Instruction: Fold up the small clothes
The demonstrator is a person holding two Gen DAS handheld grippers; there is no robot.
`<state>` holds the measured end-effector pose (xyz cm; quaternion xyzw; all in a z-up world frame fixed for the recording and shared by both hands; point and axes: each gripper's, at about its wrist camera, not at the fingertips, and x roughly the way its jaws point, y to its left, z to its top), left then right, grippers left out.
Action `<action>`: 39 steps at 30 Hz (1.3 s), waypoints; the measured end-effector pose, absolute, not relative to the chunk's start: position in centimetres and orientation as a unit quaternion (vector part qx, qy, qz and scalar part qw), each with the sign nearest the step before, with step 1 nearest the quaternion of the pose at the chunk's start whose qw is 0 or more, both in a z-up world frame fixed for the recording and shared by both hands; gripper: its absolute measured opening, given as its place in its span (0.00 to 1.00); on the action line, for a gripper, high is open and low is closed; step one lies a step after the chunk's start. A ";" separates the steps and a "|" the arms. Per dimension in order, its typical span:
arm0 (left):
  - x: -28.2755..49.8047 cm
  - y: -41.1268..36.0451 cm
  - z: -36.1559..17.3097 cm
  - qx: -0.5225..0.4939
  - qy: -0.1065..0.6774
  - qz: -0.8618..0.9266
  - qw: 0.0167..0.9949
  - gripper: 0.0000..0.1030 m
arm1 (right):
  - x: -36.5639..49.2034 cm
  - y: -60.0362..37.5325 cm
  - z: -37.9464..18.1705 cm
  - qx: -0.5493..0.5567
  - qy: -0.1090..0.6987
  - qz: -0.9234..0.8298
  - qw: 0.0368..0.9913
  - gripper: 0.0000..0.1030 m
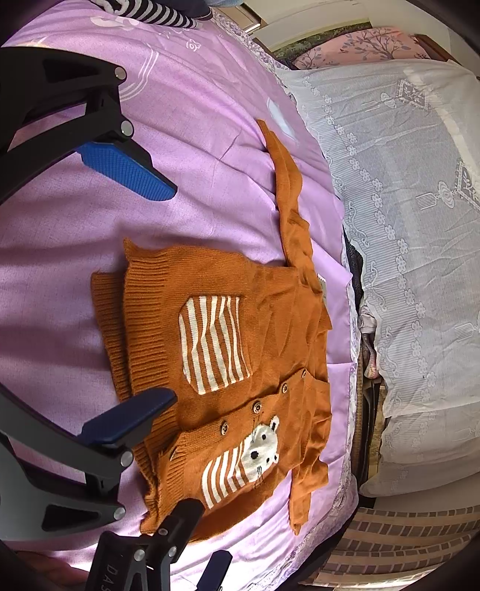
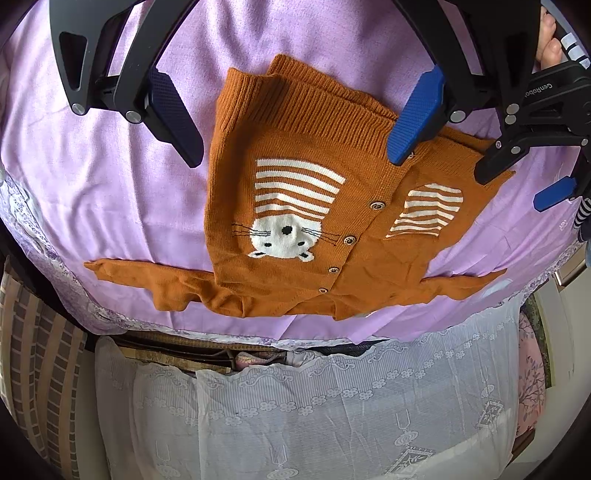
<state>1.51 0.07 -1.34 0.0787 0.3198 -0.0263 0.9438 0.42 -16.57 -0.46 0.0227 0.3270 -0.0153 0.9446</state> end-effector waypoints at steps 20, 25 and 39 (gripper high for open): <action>1.5 -0.1 -1.4 0.080 0.320 -0.025 0.944 0.96 | 0.4 -16.5 -0.8 0.027 0.330 -0.014 0.944 0.97; 1.5 0.0 -1.3 0.080 0.320 -0.026 0.944 0.96 | 0.4 -16.5 -0.9 0.028 0.331 -0.014 0.943 0.97; 1.6 0.0 -1.4 0.081 0.320 -0.025 0.944 0.96 | 0.5 -16.5 -1.0 0.030 0.332 -0.013 0.943 0.97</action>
